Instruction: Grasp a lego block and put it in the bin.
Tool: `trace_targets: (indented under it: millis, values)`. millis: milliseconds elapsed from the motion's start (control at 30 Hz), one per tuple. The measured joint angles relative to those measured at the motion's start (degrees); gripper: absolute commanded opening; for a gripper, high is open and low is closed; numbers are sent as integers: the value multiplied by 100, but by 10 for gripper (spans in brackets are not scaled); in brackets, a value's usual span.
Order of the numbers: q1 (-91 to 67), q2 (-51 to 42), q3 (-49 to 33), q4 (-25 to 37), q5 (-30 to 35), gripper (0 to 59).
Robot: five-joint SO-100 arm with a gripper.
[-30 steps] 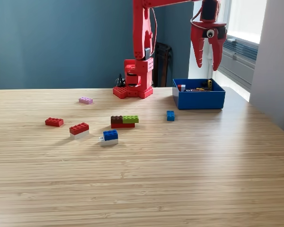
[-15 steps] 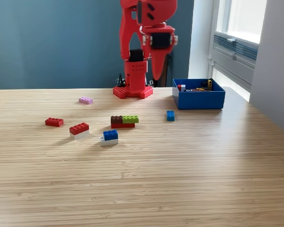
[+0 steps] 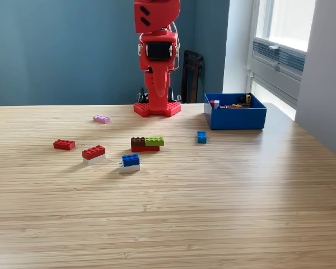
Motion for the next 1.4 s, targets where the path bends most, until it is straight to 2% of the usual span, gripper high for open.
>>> trace_targets:
  millis: [300, 633, 1133, 1267, 1400]
  values:
    - [0, 0, 0, -9, 0, 1]
    - [0, 0, 202, -316, 62, 1]
    - [914, 0, 896, -1239, 132, 1]
    - [1169, 0, 932, -1310, -343, 1]
    - [1441, 0, 932, -1494, -1169, 1]
